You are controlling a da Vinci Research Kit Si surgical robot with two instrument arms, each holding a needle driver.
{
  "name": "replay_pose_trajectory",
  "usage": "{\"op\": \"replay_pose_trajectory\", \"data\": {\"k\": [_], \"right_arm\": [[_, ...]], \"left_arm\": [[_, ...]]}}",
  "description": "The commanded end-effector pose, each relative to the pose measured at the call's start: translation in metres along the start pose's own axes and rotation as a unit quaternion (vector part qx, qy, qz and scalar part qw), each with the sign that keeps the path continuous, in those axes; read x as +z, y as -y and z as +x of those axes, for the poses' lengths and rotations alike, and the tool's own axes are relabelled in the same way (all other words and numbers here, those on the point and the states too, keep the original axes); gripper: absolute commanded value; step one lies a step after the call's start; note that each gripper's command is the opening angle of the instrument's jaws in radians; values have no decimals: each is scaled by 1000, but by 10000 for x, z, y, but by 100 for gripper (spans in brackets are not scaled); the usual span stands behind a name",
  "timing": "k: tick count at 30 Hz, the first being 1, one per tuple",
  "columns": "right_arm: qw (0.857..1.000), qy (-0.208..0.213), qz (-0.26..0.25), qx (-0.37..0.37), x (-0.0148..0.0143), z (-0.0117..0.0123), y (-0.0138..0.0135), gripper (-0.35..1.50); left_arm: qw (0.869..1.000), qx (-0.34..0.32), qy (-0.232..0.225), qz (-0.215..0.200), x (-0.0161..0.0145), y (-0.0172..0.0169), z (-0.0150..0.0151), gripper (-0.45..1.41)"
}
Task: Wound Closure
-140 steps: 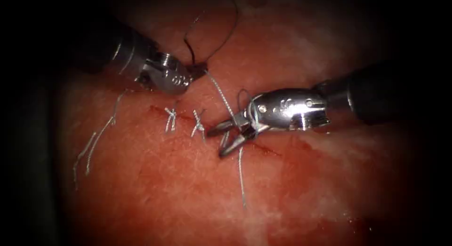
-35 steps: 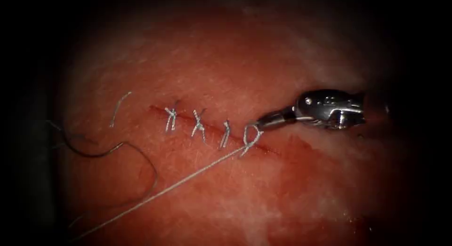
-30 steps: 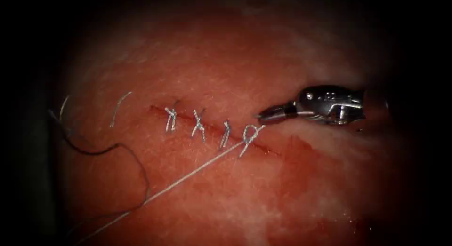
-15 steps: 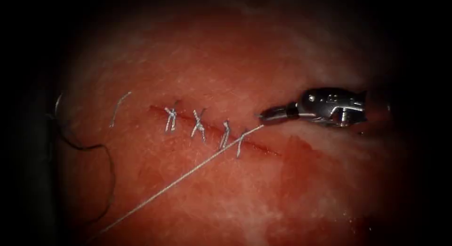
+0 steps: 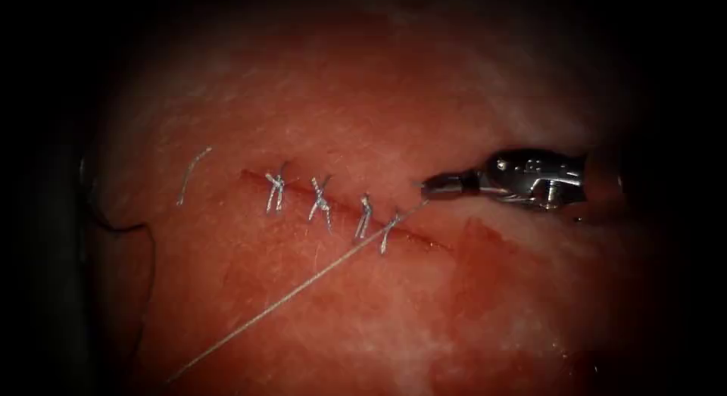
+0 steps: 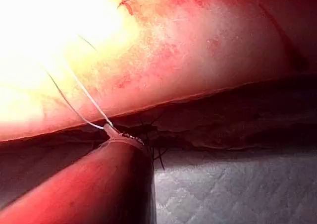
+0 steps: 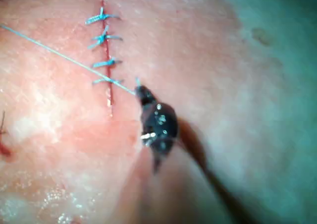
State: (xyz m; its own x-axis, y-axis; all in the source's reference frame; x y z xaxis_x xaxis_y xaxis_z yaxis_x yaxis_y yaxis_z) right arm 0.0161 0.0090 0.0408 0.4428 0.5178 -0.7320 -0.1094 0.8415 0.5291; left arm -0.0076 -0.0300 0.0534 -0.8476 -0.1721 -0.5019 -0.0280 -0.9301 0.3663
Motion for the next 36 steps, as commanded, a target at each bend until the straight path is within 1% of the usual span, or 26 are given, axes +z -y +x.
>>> {"op": "replay_pose_trajectory", "data": {"k": [1, 4, 5, 6, 7, 8, 9, 11, 13, 17, 18, 19, 21, 22, 23, 24, 25, 26, 27, 30, 33, 36], "right_arm": [[1000, 0, 2, 11, 10, -14, 12, -35], [999, -15, 3, 31, 13, -18, 20, -35], [999, -25, 5, 41, 13, -18, 22, -21], [998, -40, 0, 58, 13, -18, 24, 21], [996, -53, -9, 69, 12, -18, 26, 57], [995, -66, -16, 75, 11, -17, 27, 84], [992, -88, -21, 89, 8, -15, 27, 115], [988, -118, -28, 99, 1, -12, 27, 128], [983, -142, -39, 110, -11, -8, 25, 130], [978, -165, -82, 96, -40, -3, 21, 130], [976, -170, -95, 96, -47, -2, 21, 131], [973, -175, -117, 95, -56, -2, 22, 138], [968, -172, -154, 96, -64, -3, 26, 147], [967, -171, -161, 96, -68, -4, 32, 147], [969, -171, -154, 95, -70, -5, 39, 141], [971, -172, -143, 90, -71, -7, 46, 126], [973, -172, -133, 80, -72, -7, 54, 100], [973, -172, -132, 75, -70, -6, 64, 89], [974, -170, -131, 71, -68, -3, 70, 83], [976, -170, -122, 59, -60, 10, 82, 78], [978, -172, -112, 39, -48, 28, 87, 53], [980, -175, -95, 20, -31, 46, 88, 37]], "left_arm": [[1000, -4, -1, -6, -4, -10, 11, -45], [1000, -5, -11, 4, -7, 8, 23, -45], [1000, -4, -18, 10, -8, 16, 28, -45], [999, -3, -27, 17, -10, 26, 35, -45], [999, -2, -34, 22, -11, 35, 41, -45], [999, -4, -40, 26, -13, 44, 47, -45], [998, -6, -53, 33, -15, 57, 55, -45], [996, -9, -73, 44, -19, 76, 66, -45], [994, -14, -93, 53, -23, 100, 80, -45], [990, -22, -130, 58, -28, 145, 104, -45], [988, -24, -143, 55, -28, 157, 112, -45], [987, -25, -152, 53, -27, 166, 118, -45], [985, -29, -166, 49, -24, 182, 131, -45], [983, -29, -173, 47, -21, 193, 139, -45], [982, -25, -179, 47, -18, 201, 145, -45], [982, -21, -184, 47, -15, 209, 150, -45], [980, -15, -191, 46, -10, 219, 158, -45], [980, -17, -196, 43, -7, 226, 163, -45], [979, -13, -201, 42, -3, 233, 169, -45], [977, 2, -212, 31, 9, 250, 183, -45], [978, 6, -209, 23, 18, 264, 188, -45], [978, 7, -207, 17, 24, 277, 185, -45]]}}
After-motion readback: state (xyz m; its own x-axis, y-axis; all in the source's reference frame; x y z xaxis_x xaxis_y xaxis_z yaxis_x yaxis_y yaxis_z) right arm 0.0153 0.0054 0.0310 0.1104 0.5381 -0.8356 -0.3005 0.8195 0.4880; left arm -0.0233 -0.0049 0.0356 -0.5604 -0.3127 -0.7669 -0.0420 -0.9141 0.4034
